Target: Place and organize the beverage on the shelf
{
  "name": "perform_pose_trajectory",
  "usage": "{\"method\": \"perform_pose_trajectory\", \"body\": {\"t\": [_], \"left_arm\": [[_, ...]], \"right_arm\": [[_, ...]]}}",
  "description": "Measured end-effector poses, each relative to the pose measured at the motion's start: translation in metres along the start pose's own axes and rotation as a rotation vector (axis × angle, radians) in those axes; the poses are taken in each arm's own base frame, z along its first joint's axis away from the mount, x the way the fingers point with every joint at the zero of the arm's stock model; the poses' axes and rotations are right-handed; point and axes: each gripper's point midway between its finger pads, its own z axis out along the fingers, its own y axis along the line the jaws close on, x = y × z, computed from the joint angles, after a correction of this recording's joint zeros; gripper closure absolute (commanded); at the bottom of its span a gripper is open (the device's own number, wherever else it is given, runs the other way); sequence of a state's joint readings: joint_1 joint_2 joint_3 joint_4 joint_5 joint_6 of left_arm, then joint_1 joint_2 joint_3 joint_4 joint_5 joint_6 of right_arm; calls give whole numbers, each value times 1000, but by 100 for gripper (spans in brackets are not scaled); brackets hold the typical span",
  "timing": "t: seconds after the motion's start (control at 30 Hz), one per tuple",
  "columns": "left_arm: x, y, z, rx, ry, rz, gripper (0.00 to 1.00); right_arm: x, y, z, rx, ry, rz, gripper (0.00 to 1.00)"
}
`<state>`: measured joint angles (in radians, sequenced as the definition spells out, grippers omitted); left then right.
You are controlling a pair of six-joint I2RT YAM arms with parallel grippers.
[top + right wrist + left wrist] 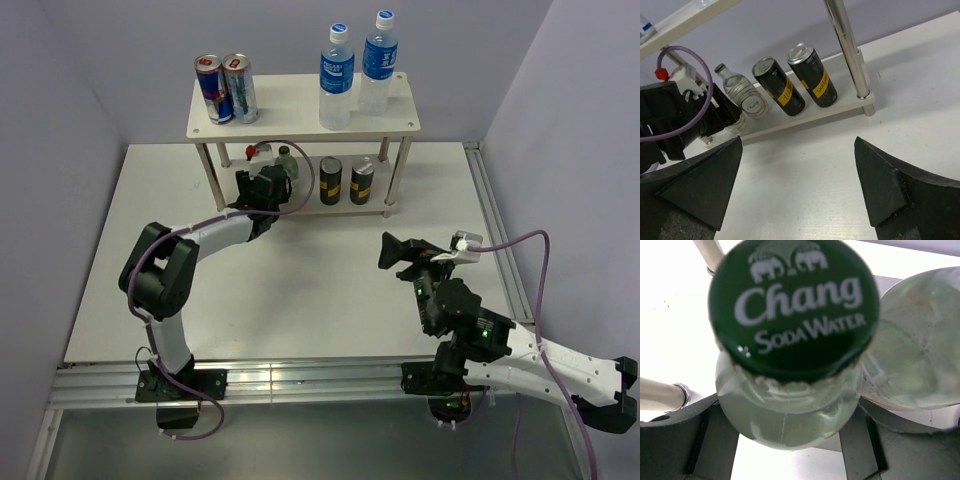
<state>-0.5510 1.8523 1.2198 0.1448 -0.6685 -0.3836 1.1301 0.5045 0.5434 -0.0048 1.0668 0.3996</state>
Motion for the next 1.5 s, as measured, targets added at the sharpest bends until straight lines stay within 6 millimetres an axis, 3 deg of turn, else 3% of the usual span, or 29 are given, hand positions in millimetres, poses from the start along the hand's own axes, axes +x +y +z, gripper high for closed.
{"method": "perform_pose_trajectory", "body": {"t": [0.03,0.13,0.17,0.3,0.37,0.53,0.77,0.9,1.07,1.37,1.5], "left_arm": [[0,0,0,-2,-1,-1,98],[0,1,1,-4,-1,-4,81],[0,1,1,-4,-2,-5,68],[-1,2,3,-4,-8,-10,34],[-2,3,4,-5,-13,-14,24],[-10,6,8,-12,-48,-41,10],[-10,11,8,-13,-65,-64,7],[-2,18,-5,-6,-58,-79,5],[0,24,-35,20,-57,-101,3],[-16,4,-101,142,-102,-142,2],[-24,6,-132,182,-91,-127,3]], "right_arm": [[0,-1,0,3,0,0,0],[3,-3,-1,8,9,-14,0],[4,-4,-1,9,11,-19,0],[6,-5,-1,12,16,-25,0],[6,-5,-1,13,17,-26,0],[9,-5,0,16,21,-35,0],[11,-5,0,20,25,-43,0],[13,-6,1,23,26,-43,0],[17,-6,2,27,33,-55,0],[26,-4,4,35,50,-88,0],[27,-2,3,17,62,-101,0]]}}
